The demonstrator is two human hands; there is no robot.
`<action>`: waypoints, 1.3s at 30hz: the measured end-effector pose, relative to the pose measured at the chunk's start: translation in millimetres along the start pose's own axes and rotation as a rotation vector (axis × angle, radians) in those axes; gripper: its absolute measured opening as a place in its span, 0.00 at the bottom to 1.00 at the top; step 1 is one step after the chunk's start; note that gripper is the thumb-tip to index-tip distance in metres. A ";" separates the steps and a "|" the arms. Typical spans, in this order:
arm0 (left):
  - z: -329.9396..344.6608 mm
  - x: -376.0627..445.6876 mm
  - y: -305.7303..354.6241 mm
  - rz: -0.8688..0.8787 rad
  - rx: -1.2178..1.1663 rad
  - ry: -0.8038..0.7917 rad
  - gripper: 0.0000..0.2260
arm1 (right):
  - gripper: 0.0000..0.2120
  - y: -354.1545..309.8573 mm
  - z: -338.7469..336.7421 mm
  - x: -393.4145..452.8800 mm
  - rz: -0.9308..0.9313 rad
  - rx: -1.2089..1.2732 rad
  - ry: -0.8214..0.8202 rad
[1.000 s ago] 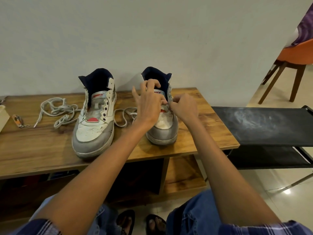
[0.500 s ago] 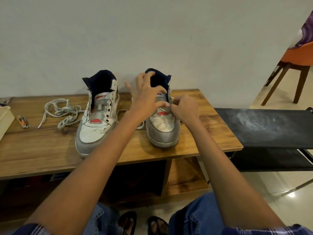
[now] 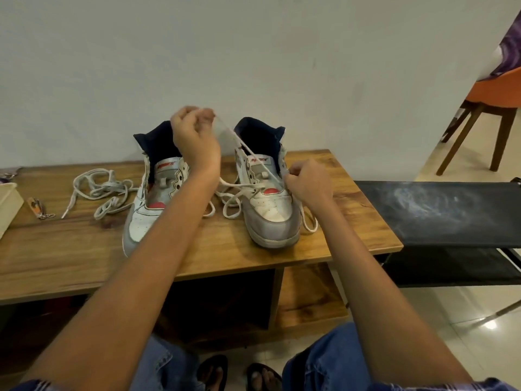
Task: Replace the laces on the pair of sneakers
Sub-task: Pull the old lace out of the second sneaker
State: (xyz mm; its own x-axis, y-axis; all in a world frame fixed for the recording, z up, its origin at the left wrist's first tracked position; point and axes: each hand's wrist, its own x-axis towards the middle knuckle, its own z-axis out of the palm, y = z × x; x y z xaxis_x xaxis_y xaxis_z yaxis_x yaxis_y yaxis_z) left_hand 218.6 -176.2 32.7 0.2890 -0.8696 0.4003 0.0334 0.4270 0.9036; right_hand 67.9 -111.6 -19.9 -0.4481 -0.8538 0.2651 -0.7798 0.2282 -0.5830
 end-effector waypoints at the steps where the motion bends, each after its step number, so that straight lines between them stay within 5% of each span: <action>1: -0.1 -0.3 3.8 -0.158 -0.196 0.025 0.10 | 0.08 0.5 -0.1 -1.2 -0.005 -0.012 -0.006; 4: 0.3 -14.5 6.9 -0.316 -0.215 -0.148 0.13 | 0.10 0.3 -0.3 -2.0 -0.008 -0.028 -0.022; 8: -0.9 -16.5 -3.6 0.229 0.562 -0.684 0.14 | 0.10 -2.8 -1.7 -3.0 -0.017 -0.053 -0.027; 12: 2.5 -30.0 -20.3 0.361 1.038 -0.923 0.12 | 0.16 0.1 1.3 -2.7 -0.015 -0.052 -0.028; 17: 7.3 -37.7 -35.9 0.353 0.872 -0.774 0.08 | 0.12 -3.9 1.1 -3.5 -0.015 -0.072 -0.022; 21: 9.3 -41.6 -35.8 0.231 0.429 -0.477 0.05 | 0.11 -5.2 -0.4 -4.3 -0.004 -0.065 -0.030; 26: -2.4 -7.3 -2.9 -0.402 -0.383 -0.079 0.06 | 0.16 0.9 -0.7 -0.9 0.017 -0.012 -0.021; 29: -20.1 17.5 6.1 -0.477 -0.675 0.068 0.12 | 0.15 2.6 0.9 -0.4 0.028 -0.030 -0.012; 31: -23.0 16.8 0.9 -0.388 -0.395 -0.038 0.13 | 0.12 -1.3 2.9 -1.7 0.007 -0.040 -0.006; 36: -3.6 -19.4 -20.1 0.307 0.702 -0.778 0.11 | 0.09 -6.5 4.1 -7.4 -0.043 -0.057 0.007; 39: 8.7 -37.3 -23.8 0.415 1.021 -0.986 0.13 | 0.08 -4.8 4.9 -7.5 -0.054 -0.040 0.027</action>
State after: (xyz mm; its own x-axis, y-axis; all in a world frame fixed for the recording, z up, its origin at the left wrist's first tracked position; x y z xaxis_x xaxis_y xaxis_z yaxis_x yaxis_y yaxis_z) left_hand 198.7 -156.1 -2.4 -0.6562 -0.7239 0.2129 -0.6804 0.6897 0.2478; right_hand 77.2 -108.6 -22.9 -0.4161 -0.8525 0.3163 -0.8197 0.2010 -0.5363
